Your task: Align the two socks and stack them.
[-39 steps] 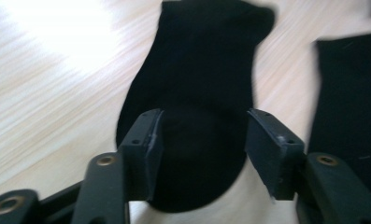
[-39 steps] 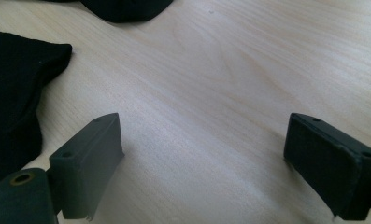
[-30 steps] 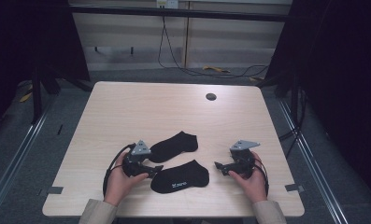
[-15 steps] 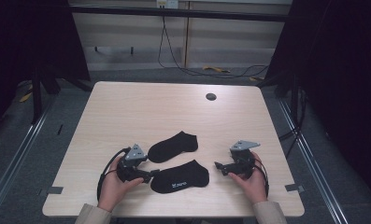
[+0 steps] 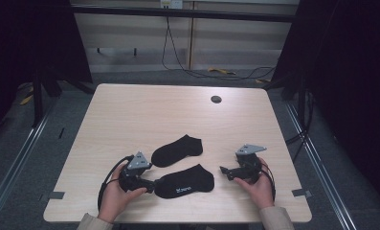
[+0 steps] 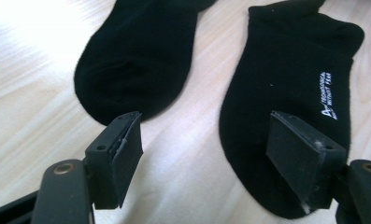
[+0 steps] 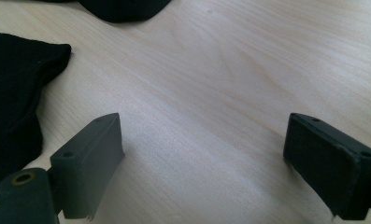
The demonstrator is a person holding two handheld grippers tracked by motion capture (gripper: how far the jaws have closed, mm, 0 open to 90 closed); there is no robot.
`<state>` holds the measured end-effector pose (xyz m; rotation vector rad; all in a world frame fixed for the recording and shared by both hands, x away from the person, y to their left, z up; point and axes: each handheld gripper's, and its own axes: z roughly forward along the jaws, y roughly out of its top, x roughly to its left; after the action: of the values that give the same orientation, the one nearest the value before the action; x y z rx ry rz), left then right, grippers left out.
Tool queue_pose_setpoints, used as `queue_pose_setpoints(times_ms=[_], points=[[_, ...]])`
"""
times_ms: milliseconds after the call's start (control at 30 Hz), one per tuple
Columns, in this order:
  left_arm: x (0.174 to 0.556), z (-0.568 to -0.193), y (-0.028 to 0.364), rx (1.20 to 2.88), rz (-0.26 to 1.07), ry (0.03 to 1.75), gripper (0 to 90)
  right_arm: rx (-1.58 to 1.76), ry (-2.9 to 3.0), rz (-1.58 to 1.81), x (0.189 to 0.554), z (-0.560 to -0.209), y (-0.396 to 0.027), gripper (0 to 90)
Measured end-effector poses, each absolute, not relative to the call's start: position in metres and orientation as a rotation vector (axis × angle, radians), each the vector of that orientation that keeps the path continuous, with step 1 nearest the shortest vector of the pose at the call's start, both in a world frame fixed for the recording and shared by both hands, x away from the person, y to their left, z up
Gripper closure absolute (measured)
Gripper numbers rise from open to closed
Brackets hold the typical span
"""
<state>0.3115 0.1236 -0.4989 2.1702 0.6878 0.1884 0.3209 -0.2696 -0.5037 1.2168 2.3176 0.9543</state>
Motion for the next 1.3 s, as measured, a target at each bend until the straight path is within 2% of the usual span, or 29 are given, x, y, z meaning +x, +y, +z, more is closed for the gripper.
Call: queue_pose_setpoints(times_ms=[133, 200, 233, 433, 600, 667, 933, 1300], points=[[0.309, -0.500, 0.124, 2.172, 0.183, 0.688, 27.2, 1.205, 2.314, 0.964, 0.321, -0.504, -0.270, 14.9], [0.307, -0.500, 0.125, 2.170, 0.185, 0.691, 27.3, 1.207, 2.306, 0.980, 0.319, -0.503, -0.270, 25.7], [0.307, -0.501, 0.125, 2.170, 0.187, 0.692, 27.4, 1.211, 2.305, 0.979, 0.318, -0.501, -0.270, 28.3], [0.305, -0.500, 0.126, 2.189, 0.196, 0.681, 29.9, 1.154, 2.330, 1.049, 0.315, -0.490, -0.259, 37.3], [0.302, -0.500, 0.127, 2.195, 0.208, 0.678, 31.6, 1.120, 2.374, 1.096, 0.313, -0.483, -0.245, 40.8], [0.300, -0.500, 0.127, 2.199, 0.216, 0.680, 32.0, 1.094, 2.407, 1.135, 0.312, -0.481, -0.235, 47.2], [0.294, -0.503, 0.128, 2.209, 0.210, 0.686, 33.7, 1.014, 2.492, 1.083, 0.311, -0.483, -0.208, 60.9], [0.291, -0.504, 0.124, 2.236, 0.255, 0.679, 36.2, 1.020, 2.529, 1.015, 0.310, -0.492, -0.203, 81.3]])
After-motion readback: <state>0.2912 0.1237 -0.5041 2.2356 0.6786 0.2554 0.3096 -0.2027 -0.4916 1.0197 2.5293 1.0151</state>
